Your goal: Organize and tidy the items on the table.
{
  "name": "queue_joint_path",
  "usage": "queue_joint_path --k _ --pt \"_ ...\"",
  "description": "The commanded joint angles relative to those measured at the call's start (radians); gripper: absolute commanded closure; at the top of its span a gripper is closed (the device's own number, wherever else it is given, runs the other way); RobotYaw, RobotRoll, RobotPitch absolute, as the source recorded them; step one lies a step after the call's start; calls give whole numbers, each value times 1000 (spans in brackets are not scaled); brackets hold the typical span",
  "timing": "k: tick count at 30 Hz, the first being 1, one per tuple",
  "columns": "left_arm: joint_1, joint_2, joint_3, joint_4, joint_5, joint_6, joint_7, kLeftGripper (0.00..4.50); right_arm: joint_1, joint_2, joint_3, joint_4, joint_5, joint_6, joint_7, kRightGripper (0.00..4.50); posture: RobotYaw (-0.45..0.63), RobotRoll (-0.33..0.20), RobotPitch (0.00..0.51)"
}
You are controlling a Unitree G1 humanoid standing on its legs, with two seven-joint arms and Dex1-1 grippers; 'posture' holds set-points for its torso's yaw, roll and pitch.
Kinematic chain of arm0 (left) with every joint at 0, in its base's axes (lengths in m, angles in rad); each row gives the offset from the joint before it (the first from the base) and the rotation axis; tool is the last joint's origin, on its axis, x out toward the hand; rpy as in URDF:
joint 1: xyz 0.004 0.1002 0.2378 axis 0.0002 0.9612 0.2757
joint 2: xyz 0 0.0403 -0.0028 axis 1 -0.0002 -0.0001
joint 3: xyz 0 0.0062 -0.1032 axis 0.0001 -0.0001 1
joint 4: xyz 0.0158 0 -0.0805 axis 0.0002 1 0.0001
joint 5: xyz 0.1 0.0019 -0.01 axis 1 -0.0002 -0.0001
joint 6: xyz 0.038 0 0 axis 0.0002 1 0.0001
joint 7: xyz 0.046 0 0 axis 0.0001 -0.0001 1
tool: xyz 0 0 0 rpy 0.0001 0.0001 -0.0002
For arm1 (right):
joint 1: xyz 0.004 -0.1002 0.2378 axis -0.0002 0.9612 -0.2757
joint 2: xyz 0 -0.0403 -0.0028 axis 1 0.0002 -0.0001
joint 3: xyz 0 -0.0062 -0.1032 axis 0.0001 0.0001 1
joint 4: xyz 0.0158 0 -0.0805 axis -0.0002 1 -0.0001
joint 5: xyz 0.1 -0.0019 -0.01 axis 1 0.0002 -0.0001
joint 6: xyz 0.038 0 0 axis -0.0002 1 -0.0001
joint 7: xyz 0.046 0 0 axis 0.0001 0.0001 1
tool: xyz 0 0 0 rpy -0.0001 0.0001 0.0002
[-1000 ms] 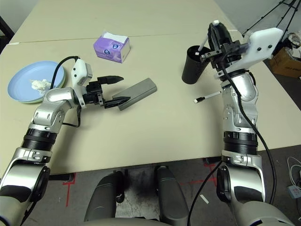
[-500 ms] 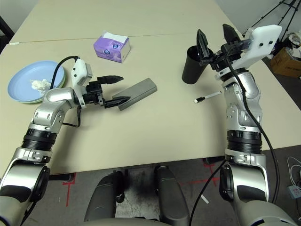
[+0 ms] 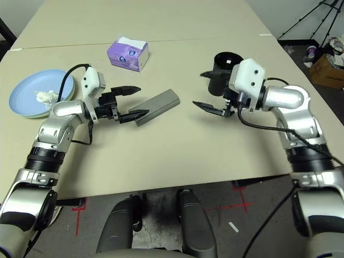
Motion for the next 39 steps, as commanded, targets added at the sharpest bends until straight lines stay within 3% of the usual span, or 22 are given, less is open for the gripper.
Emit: queue_joint_path --k 1,6,15,30,39 --pt "14 -2 -1 -2 8 -2 1 0 -42 -33 85 95 -105 -35 88 9 -88 0 186" --pt "19 0 1 -9 7 0 3 0 -102 -43 176 155 -212 -94 173 9 -86 0 188" --pt "27 -1 2 -24 3 11 7 0 -168 -19 242 211 -343 -174 162 9 -90 0 204" --pt "61 19 7 -74 -5 42 -5 0 -291 -17 263 309 -388 -299 228 9 -86 0 237" --pt "69 28 6 -125 -19 76 -15 0 -307 -16 275 355 -396 -365 250 9 -77 0 265"
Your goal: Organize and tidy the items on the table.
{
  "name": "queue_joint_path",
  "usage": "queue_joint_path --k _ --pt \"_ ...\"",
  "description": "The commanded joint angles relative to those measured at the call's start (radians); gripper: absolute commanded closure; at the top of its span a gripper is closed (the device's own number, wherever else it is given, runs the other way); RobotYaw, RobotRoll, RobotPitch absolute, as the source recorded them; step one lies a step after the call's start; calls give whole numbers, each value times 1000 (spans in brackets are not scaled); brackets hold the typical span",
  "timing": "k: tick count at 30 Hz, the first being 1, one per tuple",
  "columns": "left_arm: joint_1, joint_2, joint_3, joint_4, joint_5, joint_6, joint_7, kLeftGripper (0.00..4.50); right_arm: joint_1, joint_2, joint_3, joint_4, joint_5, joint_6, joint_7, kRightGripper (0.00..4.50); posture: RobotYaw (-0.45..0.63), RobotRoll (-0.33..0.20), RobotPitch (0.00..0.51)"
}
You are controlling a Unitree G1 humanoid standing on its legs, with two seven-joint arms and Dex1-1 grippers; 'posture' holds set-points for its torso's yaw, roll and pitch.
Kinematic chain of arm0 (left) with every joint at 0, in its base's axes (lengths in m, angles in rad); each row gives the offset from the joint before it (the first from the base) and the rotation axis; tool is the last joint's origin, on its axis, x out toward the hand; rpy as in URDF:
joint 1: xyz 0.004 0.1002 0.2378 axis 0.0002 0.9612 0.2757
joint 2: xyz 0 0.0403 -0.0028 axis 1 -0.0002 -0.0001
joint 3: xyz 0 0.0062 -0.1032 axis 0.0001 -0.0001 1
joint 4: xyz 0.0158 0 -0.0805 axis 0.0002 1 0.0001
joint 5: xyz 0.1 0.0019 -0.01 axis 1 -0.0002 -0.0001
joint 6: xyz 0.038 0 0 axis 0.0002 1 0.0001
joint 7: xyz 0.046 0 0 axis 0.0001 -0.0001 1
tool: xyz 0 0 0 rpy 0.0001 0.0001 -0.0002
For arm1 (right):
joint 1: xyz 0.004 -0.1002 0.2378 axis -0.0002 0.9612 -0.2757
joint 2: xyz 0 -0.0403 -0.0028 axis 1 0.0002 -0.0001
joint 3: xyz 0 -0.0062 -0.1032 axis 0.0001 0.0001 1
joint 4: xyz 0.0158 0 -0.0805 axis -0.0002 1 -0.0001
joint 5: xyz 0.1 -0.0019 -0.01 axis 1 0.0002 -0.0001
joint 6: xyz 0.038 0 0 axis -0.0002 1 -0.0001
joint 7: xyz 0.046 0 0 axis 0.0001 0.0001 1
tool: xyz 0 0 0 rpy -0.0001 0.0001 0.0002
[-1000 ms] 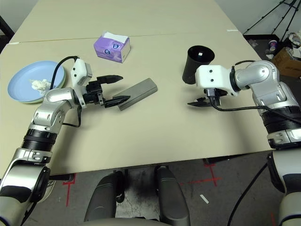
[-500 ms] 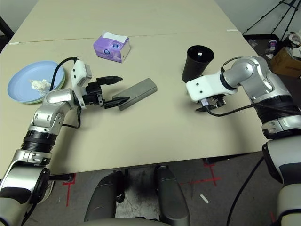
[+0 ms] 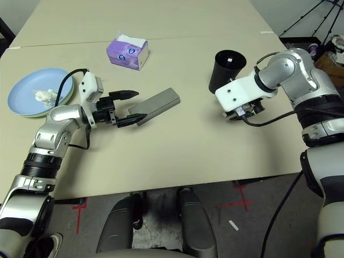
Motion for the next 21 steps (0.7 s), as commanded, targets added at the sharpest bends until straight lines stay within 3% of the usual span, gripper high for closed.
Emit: queue_joint_path --k 1,21 --pt "13 11 -8 -43 -11 24 -16 0 -5 -6 9 12 -4 -20 12 9 -76 0 266" --pt "35 30 -18 -129 -15 49 -45 0 -69 22 57 182 -82 -171 -8 9 -55 0 272"
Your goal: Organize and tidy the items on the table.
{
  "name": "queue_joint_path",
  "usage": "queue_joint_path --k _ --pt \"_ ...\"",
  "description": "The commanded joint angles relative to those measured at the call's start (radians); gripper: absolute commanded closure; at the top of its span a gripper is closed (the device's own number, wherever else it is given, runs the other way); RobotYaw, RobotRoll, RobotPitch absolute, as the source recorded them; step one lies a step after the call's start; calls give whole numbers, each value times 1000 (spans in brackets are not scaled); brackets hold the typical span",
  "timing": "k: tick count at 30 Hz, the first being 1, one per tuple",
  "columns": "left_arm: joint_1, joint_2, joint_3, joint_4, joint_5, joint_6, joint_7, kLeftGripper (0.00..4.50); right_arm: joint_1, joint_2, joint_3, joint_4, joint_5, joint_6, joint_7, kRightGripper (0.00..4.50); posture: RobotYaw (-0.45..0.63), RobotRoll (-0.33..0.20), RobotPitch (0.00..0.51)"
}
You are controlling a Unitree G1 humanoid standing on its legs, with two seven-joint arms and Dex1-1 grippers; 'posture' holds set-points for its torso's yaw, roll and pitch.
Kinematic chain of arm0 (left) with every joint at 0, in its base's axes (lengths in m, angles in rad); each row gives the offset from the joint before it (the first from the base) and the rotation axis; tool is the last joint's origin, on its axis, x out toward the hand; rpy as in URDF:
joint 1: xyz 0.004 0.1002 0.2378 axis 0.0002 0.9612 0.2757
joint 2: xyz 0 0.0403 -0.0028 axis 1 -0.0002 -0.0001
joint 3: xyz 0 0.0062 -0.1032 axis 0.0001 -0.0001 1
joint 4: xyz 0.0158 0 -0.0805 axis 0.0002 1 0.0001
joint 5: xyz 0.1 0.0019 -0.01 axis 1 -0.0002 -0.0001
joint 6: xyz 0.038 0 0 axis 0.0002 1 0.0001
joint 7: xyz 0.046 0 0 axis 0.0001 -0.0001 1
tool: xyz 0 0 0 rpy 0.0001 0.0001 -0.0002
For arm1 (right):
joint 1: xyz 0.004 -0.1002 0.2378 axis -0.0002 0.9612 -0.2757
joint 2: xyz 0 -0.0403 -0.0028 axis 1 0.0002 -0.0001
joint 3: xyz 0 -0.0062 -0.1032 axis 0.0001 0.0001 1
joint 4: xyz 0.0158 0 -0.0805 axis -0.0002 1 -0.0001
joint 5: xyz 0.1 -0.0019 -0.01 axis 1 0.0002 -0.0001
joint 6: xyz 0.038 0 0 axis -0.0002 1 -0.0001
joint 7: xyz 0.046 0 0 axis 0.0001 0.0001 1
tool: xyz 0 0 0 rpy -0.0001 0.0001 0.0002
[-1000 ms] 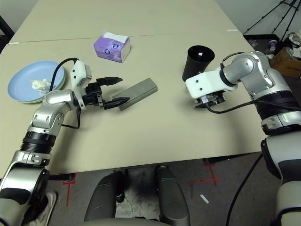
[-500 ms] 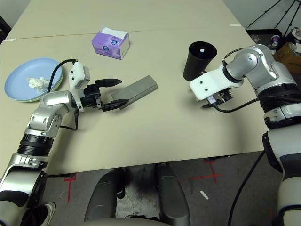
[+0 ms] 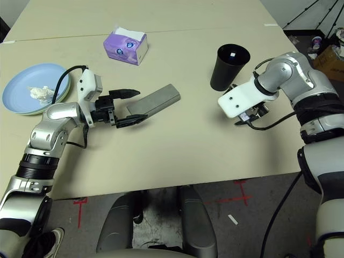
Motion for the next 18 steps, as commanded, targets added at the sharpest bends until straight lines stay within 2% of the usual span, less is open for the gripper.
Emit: queue_joint_path --k 1,18 --pt "24 11 -17 -34 -8 1 -19 0 -20 4 14 29 -16 -27 -7 9 -54 0 273" --pt "62 -2 35 -102 -55 47 70 0 -89 55 47 139 -84 -90 -68 9 -27 0 272"
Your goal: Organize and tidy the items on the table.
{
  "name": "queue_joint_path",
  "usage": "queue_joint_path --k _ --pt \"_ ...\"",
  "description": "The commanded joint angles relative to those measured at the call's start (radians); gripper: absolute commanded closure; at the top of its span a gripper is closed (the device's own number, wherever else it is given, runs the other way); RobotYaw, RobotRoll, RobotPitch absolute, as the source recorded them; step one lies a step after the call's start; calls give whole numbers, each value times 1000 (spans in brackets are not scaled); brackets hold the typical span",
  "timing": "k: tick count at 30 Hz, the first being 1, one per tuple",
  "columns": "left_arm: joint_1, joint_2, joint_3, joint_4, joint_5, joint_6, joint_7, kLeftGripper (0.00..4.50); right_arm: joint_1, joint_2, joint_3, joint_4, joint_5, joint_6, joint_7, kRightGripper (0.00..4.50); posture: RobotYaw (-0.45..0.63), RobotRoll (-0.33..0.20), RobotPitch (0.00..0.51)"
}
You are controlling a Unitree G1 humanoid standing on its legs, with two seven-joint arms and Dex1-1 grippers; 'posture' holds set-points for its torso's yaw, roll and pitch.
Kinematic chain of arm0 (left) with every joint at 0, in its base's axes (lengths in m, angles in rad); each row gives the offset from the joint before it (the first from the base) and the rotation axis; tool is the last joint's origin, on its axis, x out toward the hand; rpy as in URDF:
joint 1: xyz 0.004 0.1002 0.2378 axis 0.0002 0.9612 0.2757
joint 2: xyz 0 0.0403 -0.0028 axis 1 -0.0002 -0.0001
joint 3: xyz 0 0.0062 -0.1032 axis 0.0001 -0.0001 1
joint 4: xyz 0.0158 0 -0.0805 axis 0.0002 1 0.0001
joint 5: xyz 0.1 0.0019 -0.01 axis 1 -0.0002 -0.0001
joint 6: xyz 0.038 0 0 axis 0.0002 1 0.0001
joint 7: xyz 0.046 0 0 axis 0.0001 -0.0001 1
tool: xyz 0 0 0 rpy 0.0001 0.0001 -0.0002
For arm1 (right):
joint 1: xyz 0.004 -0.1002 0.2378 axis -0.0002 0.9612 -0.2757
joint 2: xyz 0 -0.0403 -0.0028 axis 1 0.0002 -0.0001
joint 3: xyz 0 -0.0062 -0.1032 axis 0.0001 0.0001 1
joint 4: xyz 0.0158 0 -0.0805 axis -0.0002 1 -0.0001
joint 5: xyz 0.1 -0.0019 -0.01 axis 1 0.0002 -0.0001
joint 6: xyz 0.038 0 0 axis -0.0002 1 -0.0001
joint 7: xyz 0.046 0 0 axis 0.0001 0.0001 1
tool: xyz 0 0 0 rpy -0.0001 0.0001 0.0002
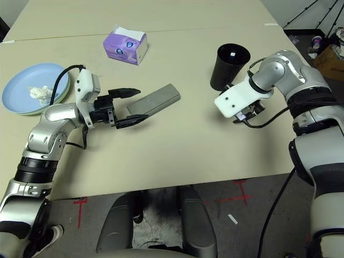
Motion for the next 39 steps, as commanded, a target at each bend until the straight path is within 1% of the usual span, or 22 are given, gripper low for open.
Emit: queue_joint_path --k 1,4,7,11,13,15,16,20,23,24,26,28,31,32,34,37,39 --pt "27 5 3 -35 -16 9 6 0 -12 2 15 21 -16 -13 -6 9 -27 0 271" --pt "26 5 5 -34 -18 12 8 0 -16 2 18 29 -22 -13 -7 9 -27 0 269" --pt "21 3 6 -31 -19 13 10 0 -15 0 22 39 -32 -11 -3 611 -28 0 268" --pt "18 3 3 -31 -21 14 12 0 -16 3 23 51 -40 -14 5 2188 -27 0 266" --pt "16 3 2 -29 -21 15 13 0 -19 5 23 56 -43 -16 6 2876 -26 0 264" --pt "15 4 2 -27 -21 14 13 0 -21 5 23 59 -44 -17 8 3705 -27 0 262" --pt "16 5 2 -26 -21 14 13 0 -23 4 22 58 -43 -16 12 4052 -28 0 261" --pt "9 2 0 -16 -18 10 13 0 -37 5 8 49 -22 -10 32 4080 -33 0 251" --pt "5 -1 0 -10 -17 6 13 0 -39 15 -30 30 48 41 88 4080 -35 0 246" --pt "4 -1 0 -9 -17 5 13 0 -37 21 -50 19 86 76 122 4080 -35 0 245" --pt "4 0 1 -6 -17 2 11 0 -27 31 -71 -28 219 218 165 4080 -39 0 241" --pt "5 1 1 -2 -16 -1 8 0 -16 17 -58 -96 334 326 173 4080 -43 0 237" --pt "4 2 0 5 -16 -5 4 0 24 -28 -30 -237 490 489 173 4080 -51 0 233" --pt "3 1 0 7 -16 -7 3 0 38 -34 -47 -283 545 567 173 4080 -54 0 230" --pt "2 -2 -1 13 -16 -13 3 0 59 -40 -86 -346 616 665 173 4080 -57 0 228" --pt "0 -14 7 16 -22 -19 15 0 91 -10 -223 -421 726 872 145 4080 -64 0 224" --pt "4 -19 9 8 -24 -17 23 0 132 32 -345 -479 822 957 57 4080 -64 0 221"
